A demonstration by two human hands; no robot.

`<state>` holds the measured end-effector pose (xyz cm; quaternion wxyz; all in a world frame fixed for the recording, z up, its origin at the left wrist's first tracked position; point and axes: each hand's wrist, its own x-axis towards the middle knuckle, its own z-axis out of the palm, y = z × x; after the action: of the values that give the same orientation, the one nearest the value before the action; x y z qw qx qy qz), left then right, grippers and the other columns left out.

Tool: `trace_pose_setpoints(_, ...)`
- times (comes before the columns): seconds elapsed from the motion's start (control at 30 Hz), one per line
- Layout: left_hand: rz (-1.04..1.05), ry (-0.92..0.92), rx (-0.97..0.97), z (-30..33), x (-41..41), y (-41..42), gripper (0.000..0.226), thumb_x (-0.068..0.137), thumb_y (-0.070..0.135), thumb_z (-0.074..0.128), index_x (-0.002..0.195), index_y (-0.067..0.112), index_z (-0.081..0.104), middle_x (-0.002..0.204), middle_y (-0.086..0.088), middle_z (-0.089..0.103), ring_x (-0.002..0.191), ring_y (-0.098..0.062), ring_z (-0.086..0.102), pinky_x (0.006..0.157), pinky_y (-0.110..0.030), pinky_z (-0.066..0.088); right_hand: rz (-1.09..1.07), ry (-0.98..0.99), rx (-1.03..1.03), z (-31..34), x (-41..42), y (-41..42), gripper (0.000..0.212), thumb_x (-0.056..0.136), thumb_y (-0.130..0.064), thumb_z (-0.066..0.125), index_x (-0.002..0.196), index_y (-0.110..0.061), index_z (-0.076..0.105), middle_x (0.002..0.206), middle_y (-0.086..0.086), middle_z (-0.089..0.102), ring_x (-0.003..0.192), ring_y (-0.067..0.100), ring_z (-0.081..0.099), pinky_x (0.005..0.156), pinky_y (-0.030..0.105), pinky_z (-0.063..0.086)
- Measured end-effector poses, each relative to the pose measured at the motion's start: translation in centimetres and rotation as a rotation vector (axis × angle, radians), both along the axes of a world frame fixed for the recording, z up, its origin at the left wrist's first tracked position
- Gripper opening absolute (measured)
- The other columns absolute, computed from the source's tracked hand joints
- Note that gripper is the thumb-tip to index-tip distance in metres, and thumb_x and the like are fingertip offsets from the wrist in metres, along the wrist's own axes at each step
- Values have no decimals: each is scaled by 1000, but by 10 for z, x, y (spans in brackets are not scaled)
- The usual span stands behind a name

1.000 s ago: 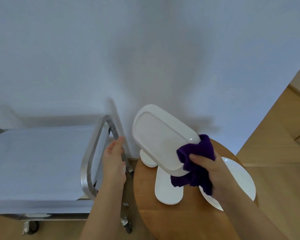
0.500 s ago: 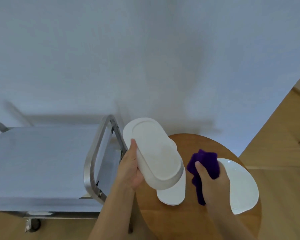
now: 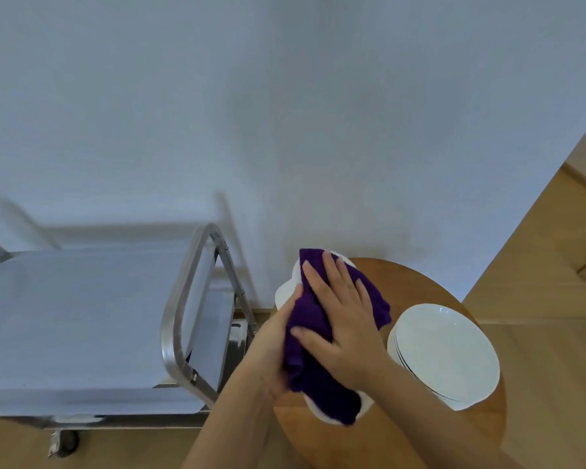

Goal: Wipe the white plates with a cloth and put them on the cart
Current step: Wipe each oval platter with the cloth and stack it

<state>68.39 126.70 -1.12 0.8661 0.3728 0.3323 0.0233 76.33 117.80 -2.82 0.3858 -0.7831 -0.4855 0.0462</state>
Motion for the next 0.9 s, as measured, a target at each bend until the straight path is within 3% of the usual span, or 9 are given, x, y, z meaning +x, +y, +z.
trace_pose_setpoints(0.1, 41, -99, -6, 5, -3, -5, 54, 69, 44, 61, 112, 11, 64, 93, -13, 75, 76, -25, 73, 54, -31, 57, 54, -23, -10, 15, 14, 5, 68, 75, -67, 37, 133, -60, 0, 151, -24, -3, 141, 0, -12, 116, 47, 0)
trace_pose_setpoints(0.23, 53, -212, 49, 11, -6, -1, 53, 73, 39, 58, 118, 11, 63, 107, -13, 72, 92, -25, 71, 66, -32, 58, 22, -70, 33, 28, 26, 11, 77, 70, -71, 40, 136, -53, 3, 156, -12, 9, 144, 12, 1, 114, 52, 9)
trace_pose_setpoints(0.4, 61, -255, 77, 9, -12, 6, 49, 82, 36, 52, 122, 10, 62, 114, -17, 68, 100, -27, 69, 72, -33, 58, -29, 10, -7, 38, 34, 20, 88, 64, -79, 38, 143, -43, 22, 150, -12, 26, 137, 11, 20, 110, 40, 26)
trace_pose_setpoints(0.57, -20, -229, 294, 11, -16, 6, 42, 89, 46, 51, 113, 18, 70, 118, -16, 67, 108, -30, 65, 84, -37, 56, -63, 400, 7, 46, 52, 30, 64, 69, -70, 45, 124, -37, 46, 115, -13, 54, 105, 8, 52, 88, 28, 43)
trace_pose_setpoints(0.7, -5, -244, 318, 7, -19, 8, 42, 84, 45, 53, 109, 16, 72, 115, -16, 68, 107, -30, 65, 88, -38, 56, -142, 662, -5, 41, 65, 29, 33, 78, -56, 54, 92, -27, 60, 83, -14, 65, 74, 6, 61, 66, 26, 47)
trace_pose_setpoints(0.8, 83, -259, 281, 7, -18, 8, 41, 81, 44, 53, 105, 19, 74, 111, -15, 70, 102, -29, 68, 80, -38, 58, -194, 862, 40, 38, 61, 22, 28, 77, -50, 59, 76, -22, 60, 62, -9, 64, 53, 6, 60, 54, 25, 46)
trace_pose_setpoints(0.9, 278, -239, 218, 8, -14, 14, 40, 81, 43, 54, 106, 16, 71, 103, -11, 73, 91, -26, 71, 64, -35, 59, -158, 929, 42, 28, 49, 10, 18, 82, -42, 62, 81, -24, 63, 66, -9, 69, 57, 7, 65, 50, 20, 48)
